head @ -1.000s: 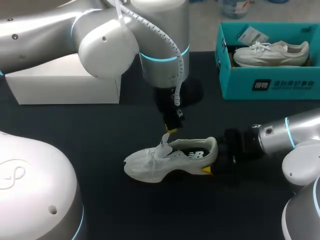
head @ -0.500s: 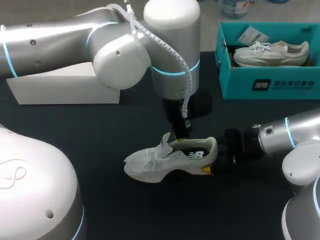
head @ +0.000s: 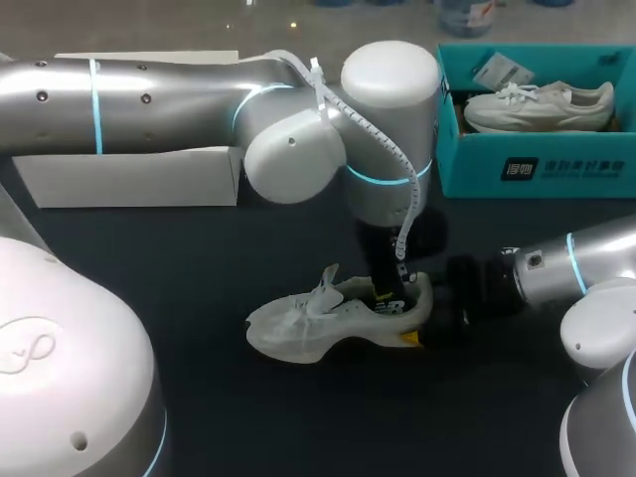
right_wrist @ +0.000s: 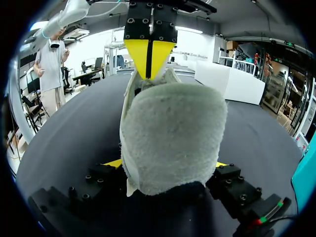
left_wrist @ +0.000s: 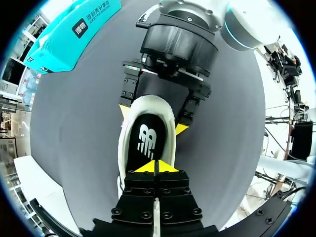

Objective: Take the shoe out of the shoebox, open the shoe tongue, remove and reinsert the insole, then place the shoe into the shoebox

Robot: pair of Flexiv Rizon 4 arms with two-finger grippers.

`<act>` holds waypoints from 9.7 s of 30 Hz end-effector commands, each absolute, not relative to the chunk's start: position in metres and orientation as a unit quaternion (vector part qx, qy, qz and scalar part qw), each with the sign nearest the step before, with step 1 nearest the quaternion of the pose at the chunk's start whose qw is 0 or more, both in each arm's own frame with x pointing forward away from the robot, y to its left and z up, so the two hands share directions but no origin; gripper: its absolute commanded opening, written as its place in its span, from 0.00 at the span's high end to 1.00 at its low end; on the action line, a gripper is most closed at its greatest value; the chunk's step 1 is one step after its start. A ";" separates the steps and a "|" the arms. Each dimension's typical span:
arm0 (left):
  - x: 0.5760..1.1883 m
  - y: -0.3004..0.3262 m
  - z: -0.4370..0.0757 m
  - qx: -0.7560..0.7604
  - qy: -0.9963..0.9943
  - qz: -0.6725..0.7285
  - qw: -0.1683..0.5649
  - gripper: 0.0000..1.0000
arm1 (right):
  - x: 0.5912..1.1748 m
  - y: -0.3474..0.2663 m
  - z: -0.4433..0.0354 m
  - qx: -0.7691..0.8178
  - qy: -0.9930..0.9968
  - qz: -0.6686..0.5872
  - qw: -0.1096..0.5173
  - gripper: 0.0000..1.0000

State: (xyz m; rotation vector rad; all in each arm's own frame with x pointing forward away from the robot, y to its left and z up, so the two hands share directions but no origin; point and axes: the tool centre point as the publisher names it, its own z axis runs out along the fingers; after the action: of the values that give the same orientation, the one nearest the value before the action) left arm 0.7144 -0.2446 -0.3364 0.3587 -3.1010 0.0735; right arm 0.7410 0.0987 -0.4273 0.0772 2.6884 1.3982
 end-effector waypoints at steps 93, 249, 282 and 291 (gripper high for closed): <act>0.735 -0.229 -0.388 0.041 -0.988 0.127 0.079 1.00 | 0.741 0.100 -0.430 0.026 0.886 0.460 0.056 1.00; 0.624 -0.219 -0.060 0.116 -0.763 0.516 0.372 1.00 | 0.741 0.100 -0.430 0.026 0.886 0.460 0.056 1.00; 0.589 -0.210 0.013 0.120 -0.626 0.619 0.460 1.00 | 0.741 0.100 -0.430 0.026 0.886 0.460 0.056 1.00; 0.569 -0.205 0.041 0.100 -0.620 0.616 0.476 1.00 | 0.741 0.100 -0.430 0.026 0.886 0.460 0.056 1.00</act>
State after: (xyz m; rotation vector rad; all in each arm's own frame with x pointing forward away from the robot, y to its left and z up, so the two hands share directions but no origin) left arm 0.5741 -0.2076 0.0354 0.2349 -1.5068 1.5022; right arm 0.7414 0.0984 -0.4276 0.0772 2.6882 1.3985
